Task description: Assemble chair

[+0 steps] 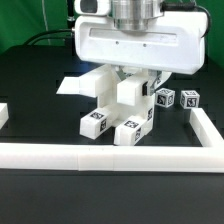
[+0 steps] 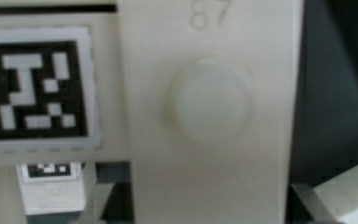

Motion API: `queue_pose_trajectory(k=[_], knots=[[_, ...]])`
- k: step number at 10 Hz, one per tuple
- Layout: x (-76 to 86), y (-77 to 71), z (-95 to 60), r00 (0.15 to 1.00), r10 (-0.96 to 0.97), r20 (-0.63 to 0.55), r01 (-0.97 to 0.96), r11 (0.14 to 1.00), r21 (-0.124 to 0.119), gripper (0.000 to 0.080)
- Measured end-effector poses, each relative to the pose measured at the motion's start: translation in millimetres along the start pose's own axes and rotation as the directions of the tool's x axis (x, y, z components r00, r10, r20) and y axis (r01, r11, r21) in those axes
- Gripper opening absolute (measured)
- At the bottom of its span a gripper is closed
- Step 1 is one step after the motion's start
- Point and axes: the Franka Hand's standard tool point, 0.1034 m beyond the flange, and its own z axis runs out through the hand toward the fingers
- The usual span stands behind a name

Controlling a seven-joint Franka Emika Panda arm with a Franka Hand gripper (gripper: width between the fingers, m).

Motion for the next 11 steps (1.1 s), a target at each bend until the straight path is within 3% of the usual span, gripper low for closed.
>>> queue_pose_trajectory(k=[4, 7, 11], knots=[[8.6, 1.8, 3.4, 1.000, -0.030, -0.003, 0.030, 1.000, -0.002, 0.0284], [11.9, 8.9, 5.5, 0.999, -0.032, -0.002, 0.032, 0.999, -0.005, 0.0615], [22.2, 15.0, -0.9, 0.999, -0.046, -0.001, 0.046, 0.999, 0.000, 0.0649]])
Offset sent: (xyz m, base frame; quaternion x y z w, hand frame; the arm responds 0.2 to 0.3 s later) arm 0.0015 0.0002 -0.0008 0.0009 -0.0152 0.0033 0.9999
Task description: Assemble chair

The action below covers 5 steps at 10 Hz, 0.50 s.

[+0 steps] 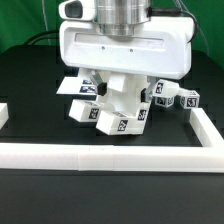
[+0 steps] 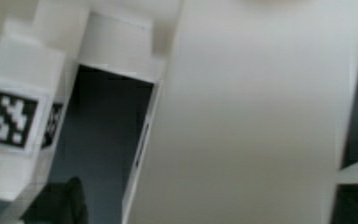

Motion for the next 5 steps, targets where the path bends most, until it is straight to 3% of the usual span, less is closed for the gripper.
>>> queue_pose_trajectory(k=[3, 5], knots=[[7.6, 1.1, -14.6, 1.000, 0.007, 0.016, -0.007, 1.000, 0.003, 0.0649], [8.3, 2.8, -15.8, 0.999, 0.029, 0.012, -0.029, 1.000, 0.002, 0.0649]])
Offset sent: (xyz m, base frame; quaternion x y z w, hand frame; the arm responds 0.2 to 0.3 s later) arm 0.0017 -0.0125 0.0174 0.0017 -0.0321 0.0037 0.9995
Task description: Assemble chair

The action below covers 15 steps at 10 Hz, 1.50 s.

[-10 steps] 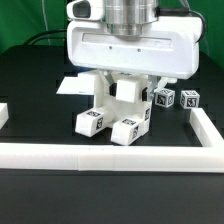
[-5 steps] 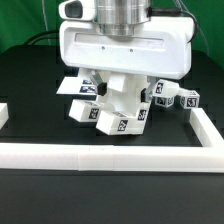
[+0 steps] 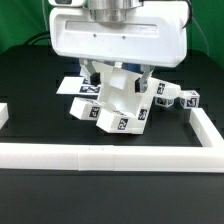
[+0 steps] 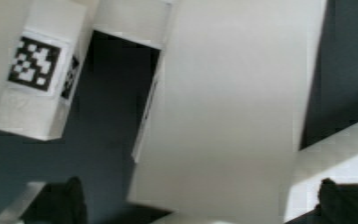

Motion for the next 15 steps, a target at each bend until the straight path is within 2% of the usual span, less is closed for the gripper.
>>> queue_pose_trajectory(k=[2, 5, 10, 15], knots=[[-7.5, -2.2, 5.6, 1.000, 0.021, -0.004, -0.021, 1.000, -0.004, 0.0649], [-6.6, -0.4, 7.0, 1.000, 0.022, -0.003, -0.022, 1.000, -0.005, 0.0649], [0.1, 3.2, 25.3, 1.000, 0.003, -0.018, -0.003, 1.000, -0.019, 0.0649], [7.5, 15.3, 41.9, 0.999, -0.015, -0.031, 0.014, 0.999, -0.032, 0.0649]])
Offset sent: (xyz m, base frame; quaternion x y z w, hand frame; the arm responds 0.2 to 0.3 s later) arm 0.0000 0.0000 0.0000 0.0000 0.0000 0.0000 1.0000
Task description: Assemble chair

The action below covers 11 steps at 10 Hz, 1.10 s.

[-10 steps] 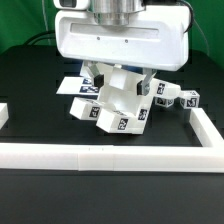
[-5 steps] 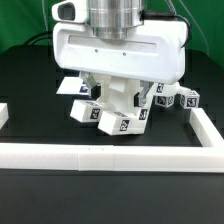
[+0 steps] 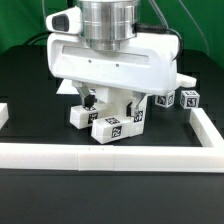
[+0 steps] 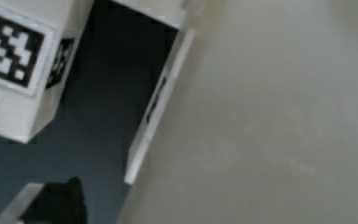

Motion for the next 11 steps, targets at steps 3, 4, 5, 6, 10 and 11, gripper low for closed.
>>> queue_pose_trajectory(k=[3, 4, 5, 6, 10, 11], knots=[[11.1, 11.7, 1.0, 0.998, -0.066, -0.005, 0.066, 0.998, 0.000, 0.0649], [13.3, 17.4, 1.1, 0.997, -0.075, -0.005, 0.075, 0.997, 0.000, 0.0649], [13.5, 18.2, -1.2, 0.997, -0.073, -0.002, 0.073, 0.997, 0.001, 0.0649], [11.8, 19.0, -9.7, 0.997, -0.072, 0.018, 0.071, 0.997, 0.004, 0.0649], [2.3, 15.6, -59.2, 0.993, -0.069, 0.093, 0.066, 0.997, 0.033, 0.0649], [-3.2, 12.5, -70.9, 0.991, -0.075, 0.107, 0.070, 0.997, 0.042, 0.0649]])
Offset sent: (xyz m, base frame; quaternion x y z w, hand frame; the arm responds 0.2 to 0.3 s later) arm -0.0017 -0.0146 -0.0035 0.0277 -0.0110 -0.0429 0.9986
